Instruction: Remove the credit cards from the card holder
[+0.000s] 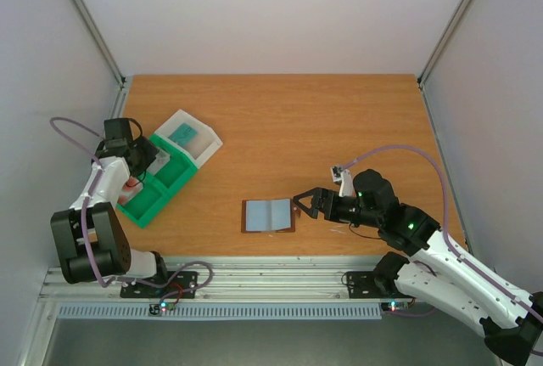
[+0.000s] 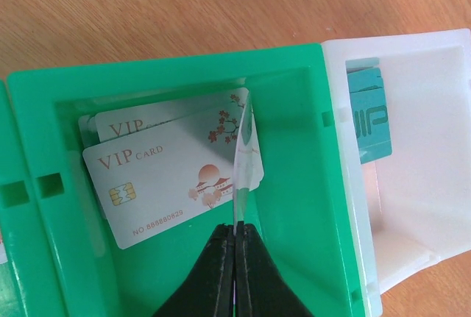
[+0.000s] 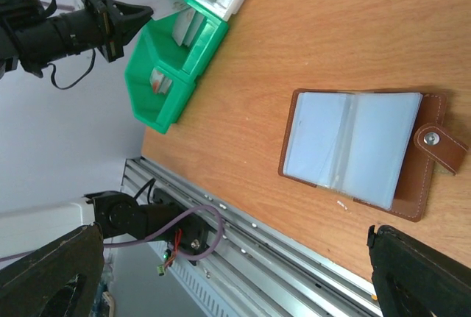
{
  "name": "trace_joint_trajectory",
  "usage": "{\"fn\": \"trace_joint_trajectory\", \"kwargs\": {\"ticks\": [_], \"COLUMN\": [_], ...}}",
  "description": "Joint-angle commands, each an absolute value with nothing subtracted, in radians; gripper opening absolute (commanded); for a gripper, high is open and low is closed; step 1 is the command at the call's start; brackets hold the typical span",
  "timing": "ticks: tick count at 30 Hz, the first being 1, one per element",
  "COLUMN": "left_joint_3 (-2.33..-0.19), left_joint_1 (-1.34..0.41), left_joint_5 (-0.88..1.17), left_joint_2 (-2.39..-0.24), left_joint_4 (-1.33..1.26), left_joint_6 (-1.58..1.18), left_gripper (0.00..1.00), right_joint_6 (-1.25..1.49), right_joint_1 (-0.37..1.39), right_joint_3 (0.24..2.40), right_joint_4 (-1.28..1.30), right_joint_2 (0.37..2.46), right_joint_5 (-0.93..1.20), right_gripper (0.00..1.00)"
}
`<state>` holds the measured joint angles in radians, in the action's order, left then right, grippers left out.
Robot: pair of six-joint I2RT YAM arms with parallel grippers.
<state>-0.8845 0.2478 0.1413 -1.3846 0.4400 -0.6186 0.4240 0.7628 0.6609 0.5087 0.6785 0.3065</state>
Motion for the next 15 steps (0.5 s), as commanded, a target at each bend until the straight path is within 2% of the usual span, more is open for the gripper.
{"fn": "trace_joint_trajectory", "kwargs": {"ticks": [1, 15], "left_joint_3": [-0.912, -0.933], "left_joint_1": [0.253, 0.255], "left_joint_5": [0.116, 0.073], "left_joint_2": [-1.404, -1.437], "left_joint_4": [0.395, 0.425], "left_joint_6": [-0.604, -0.612], "left_gripper": [0.00, 0.02], "right_joint_6": [0.401, 0.381], "right_joint_1": [0.765, 0.765], "right_joint_3": [0.675, 0.695], "right_joint_4": [0.518, 0.551], "right_joint_2": [0.670, 0.668], "right_joint_5": [0.282, 0.264], "right_gripper": [0.99, 0.98]}}
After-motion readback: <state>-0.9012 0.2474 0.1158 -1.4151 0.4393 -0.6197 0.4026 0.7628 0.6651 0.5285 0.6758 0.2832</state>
